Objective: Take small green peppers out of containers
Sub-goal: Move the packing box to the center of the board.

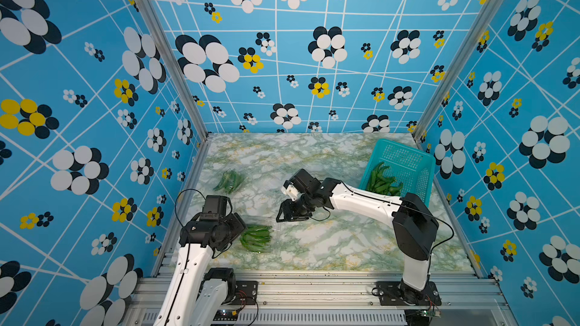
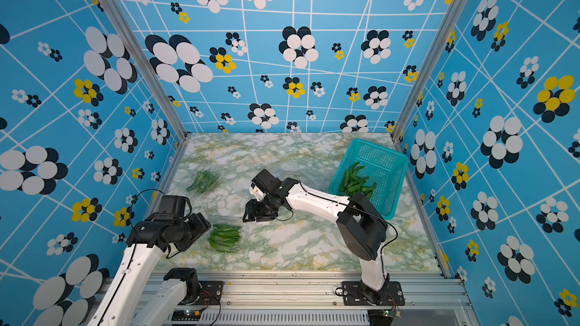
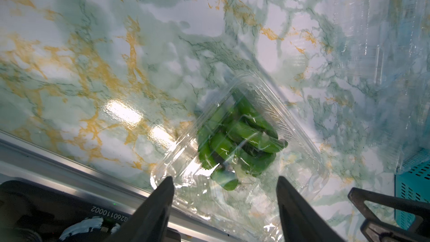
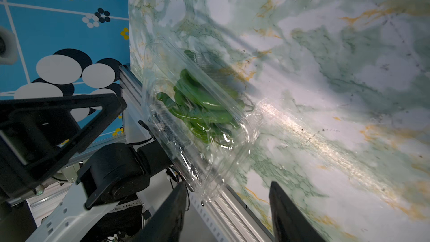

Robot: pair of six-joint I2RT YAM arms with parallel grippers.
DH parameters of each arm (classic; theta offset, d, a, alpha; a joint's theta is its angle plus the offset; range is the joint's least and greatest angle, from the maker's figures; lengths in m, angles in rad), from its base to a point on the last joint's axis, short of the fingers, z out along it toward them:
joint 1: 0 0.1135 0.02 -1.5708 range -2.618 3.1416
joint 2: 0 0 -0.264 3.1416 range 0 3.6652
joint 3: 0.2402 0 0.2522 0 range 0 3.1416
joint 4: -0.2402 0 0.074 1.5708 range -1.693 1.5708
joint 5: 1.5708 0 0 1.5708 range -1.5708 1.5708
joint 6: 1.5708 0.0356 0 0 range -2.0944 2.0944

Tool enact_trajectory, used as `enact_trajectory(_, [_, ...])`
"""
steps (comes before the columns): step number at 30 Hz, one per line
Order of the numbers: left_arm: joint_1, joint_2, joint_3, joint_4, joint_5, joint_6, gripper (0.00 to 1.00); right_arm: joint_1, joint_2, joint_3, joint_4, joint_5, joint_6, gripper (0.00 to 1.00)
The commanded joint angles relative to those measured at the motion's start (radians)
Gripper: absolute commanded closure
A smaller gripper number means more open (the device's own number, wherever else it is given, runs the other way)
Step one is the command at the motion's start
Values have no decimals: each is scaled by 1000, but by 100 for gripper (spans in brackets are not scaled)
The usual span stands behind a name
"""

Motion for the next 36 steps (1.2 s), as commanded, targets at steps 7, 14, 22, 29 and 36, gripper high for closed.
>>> enact_trajectory(7, [-20,92,-75,101,-15,-52,24,30,61,17,44,-53,61,40])
enact_trajectory(14, [-31,73,-142,158,29,-73,24,45,96,17,73,-86,92,40])
enact_trajectory(22, [-141,93,-136,218,31,-130,26,35,102,53,39,-71,56,42])
enact_trajectory(29, [-295,226,-73,330,2,-189,28,-64,108,2,70,-93,50,44])
enact_trajectory(36, [-386,518,101,485,13,-158,32,-192,108,5,4,-81,-27,45])
